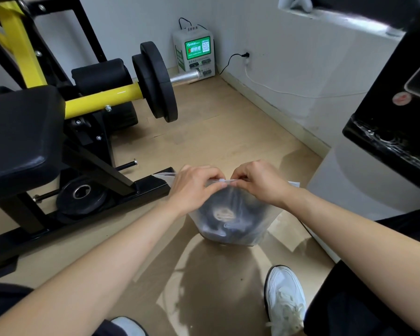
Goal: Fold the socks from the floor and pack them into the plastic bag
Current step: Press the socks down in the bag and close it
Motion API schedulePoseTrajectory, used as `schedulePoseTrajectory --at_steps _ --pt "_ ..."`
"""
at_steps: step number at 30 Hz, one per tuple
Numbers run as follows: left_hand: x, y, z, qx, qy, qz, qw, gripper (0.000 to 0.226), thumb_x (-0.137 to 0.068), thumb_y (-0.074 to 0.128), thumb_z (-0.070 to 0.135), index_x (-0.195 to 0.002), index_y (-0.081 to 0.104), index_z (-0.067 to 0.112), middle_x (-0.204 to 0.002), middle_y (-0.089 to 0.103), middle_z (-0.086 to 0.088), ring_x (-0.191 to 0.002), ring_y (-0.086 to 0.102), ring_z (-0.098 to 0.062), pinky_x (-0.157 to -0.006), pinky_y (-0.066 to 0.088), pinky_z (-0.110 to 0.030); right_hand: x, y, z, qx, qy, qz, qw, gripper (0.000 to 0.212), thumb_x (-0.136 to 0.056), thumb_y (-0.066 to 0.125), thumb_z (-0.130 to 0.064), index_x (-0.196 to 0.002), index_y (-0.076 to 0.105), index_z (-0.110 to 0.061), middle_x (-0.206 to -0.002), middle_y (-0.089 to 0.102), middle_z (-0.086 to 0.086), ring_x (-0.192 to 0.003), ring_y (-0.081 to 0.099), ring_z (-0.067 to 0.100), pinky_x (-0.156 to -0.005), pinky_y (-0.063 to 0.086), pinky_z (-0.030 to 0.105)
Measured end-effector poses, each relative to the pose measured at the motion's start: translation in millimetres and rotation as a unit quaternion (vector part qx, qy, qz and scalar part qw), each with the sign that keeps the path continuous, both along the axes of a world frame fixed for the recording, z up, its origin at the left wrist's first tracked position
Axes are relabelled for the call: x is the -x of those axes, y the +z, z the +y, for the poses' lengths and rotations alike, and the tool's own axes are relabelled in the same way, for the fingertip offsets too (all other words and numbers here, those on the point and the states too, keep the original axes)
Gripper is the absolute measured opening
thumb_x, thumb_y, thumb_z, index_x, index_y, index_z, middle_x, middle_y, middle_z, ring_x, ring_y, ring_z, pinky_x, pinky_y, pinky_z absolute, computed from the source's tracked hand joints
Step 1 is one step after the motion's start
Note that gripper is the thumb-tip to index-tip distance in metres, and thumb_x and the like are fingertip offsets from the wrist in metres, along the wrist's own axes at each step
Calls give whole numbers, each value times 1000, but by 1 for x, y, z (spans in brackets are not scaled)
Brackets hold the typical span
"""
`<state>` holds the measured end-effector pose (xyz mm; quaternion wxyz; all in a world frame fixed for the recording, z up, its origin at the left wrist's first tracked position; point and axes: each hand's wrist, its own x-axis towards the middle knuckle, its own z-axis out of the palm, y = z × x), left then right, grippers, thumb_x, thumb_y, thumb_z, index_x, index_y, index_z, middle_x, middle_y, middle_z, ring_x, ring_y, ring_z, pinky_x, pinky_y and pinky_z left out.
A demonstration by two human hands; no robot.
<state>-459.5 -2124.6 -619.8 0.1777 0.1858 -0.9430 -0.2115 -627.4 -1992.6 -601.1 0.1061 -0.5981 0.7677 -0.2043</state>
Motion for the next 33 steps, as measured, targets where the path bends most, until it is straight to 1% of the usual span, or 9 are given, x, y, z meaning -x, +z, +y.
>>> schedulePoseTrajectory --at_steps 7,11,14,18,21,25,27,30,33 --pt "-32 0 -40 19 81 -15 996 16 -95 64 45 -94 71 31 -98 71 18 -90 63 -15 -74 41 -34 11 3 -4 -4 -44 11 999 12 -92 65 -38 -92 73 -28 -80 68 -7 -80 62 22 -70 50 35" --pt "-50 -1 -63 -3 143 -36 989 19 -95 62 48 -94 71 32 -97 70 17 -92 61 -13 -77 49 -40 18 5 -5 1 -67 27 997 13 -93 65 -38 -93 73 -28 -74 57 -12 -80 61 21 -65 42 30" --pt "-59 1 -72 -13 166 -43 985 18 -95 62 48 -94 73 34 -93 69 17 -89 60 -11 -75 49 -36 21 5 -6 8 -80 31 996 13 -92 65 -39 -93 73 -28 -75 59 -11 -83 62 22 -65 41 30" --pt "-68 2 -74 -71 182 -19 981 9 -93 68 43 -88 74 38 -88 70 14 -84 61 -2 -73 46 -32 22 5 -5 3 -88 30 996 13 -93 65 -39 -93 73 -29 -76 59 -11 -84 62 22 -64 37 29" --pt "-69 -4 -78 -114 182 -5 977 7 -91 71 39 -86 75 36 -80 72 9 -79 64 -12 -76 51 -39 20 7 -5 -10 -91 31 995 13 -93 64 -39 -95 73 -29 -80 64 -7 -85 61 21 -65 35 29" --pt "-69 -14 -80 -168 195 36 966 10 -93 71 24 -83 74 27 -69 68 11 -66 59 -12 -73 53 -40 30 18 4 -134 -73 35 988 4 -86 69 -27 -90 69 -25 -85 66 -1 -84 61 25 -64 43 34" --pt "-66 -17 -81 -211 205 50 954 8 -95 69 18 -88 74 17 -73 70 -1 -68 61 -17 -75 56 -43 39 21 10 -224 -60 39 972 6 -80 71 -20 -80 65 -23 -82 66 3 -80 62 26 -66 49 36" --pt "-53 -24 -82 -277 212 88 933 9 -97 66 15 -92 71 9 -80 70 -17 -73 61 -23 -72 58 -37 58 29 15 -279 -82 -29 956 14 -82 72 -13 -69 67 -17 -64 70 -1 -61 66 15 -57 53 30" --pt "-36 -29 -83 -357 230 139 894 9 -99 62 12 -95 70 11 -81 64 -10 -74 58 -21 -65 55 -18 69 36 6 -225 -97 -178 953 19 -88 74 -14 -72 69 -5 -64 72 12 -55 63 15 -51 52 24"
